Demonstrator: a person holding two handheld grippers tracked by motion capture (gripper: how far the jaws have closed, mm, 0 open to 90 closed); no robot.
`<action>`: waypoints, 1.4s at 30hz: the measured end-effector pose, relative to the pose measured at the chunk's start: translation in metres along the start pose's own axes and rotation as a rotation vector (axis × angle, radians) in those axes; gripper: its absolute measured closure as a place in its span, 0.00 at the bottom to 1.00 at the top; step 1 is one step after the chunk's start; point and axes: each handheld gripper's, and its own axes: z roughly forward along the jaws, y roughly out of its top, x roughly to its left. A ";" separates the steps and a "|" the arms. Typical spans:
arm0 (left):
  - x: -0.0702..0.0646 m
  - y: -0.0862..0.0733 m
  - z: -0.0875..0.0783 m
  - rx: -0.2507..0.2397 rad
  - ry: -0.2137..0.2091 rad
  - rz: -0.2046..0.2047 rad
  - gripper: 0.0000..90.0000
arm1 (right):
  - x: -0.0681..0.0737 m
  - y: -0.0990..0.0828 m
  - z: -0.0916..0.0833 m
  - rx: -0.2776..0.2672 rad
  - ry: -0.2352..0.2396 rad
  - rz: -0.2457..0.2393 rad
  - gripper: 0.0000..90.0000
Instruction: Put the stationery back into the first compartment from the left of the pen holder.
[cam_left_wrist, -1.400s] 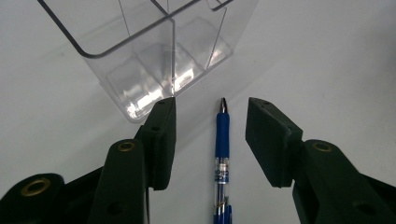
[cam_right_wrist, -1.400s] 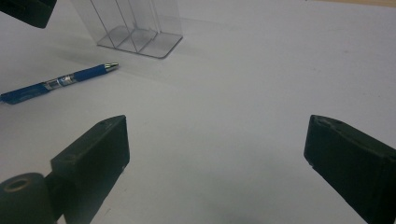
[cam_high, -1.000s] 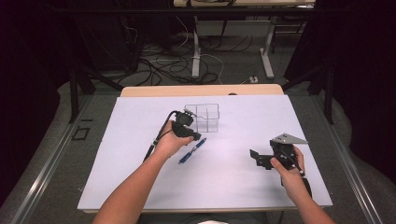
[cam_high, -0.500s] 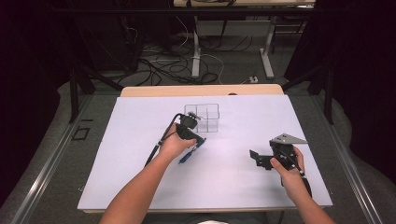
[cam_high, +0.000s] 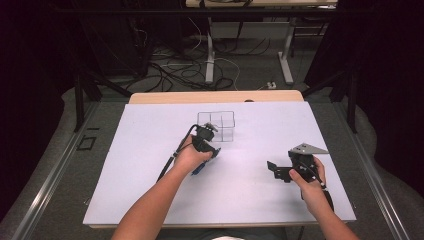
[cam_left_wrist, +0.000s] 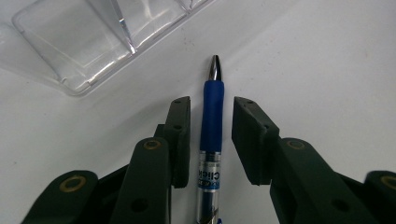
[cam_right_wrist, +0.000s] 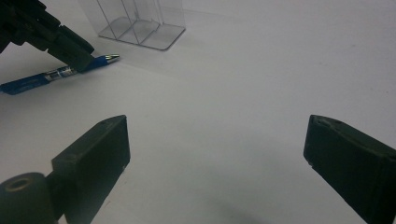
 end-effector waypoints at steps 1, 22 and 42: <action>0.000 0.000 0.000 0.003 -0.001 -0.001 0.76 | 0.000 0.000 0.000 0.000 0.000 0.000 0.08; -0.005 0.000 0.003 0.054 0.026 0.027 0.88 | 0.000 0.000 0.000 0.006 0.004 -0.003 0.08; -0.004 0.001 0.002 0.064 0.025 0.021 0.88 | -0.001 0.000 0.000 0.005 0.004 -0.005 0.08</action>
